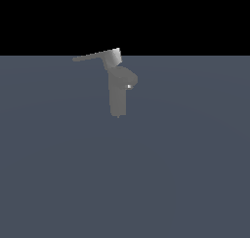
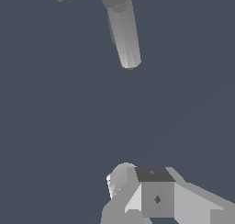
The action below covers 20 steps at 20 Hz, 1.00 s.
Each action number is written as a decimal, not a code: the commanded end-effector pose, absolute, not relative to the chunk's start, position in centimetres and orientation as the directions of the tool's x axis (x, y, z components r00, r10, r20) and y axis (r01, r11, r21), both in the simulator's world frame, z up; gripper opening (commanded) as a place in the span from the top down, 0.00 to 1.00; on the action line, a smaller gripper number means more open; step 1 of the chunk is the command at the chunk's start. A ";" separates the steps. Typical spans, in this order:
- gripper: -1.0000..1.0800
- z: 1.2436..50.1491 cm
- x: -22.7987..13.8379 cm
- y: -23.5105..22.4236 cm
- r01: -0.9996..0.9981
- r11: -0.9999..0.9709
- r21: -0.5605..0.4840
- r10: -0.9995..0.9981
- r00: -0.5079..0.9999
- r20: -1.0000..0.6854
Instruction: Turn on the faucet by rotating a designated handle.
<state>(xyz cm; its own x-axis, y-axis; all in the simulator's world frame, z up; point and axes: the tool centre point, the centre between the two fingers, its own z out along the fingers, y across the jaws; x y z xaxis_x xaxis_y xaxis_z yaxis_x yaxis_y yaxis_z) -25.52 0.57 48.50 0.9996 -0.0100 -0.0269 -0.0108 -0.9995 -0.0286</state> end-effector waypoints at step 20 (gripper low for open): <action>1.00 48.1 -23.9 -0.6 -0.067 -0.996 -0.059 -0.065 0.997 -0.042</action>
<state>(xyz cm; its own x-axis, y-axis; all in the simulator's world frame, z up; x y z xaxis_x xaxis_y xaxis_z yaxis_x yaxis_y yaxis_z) -24.20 -0.67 48.07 0.9977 -0.0551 -0.0391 -0.0573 -0.9967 -0.0575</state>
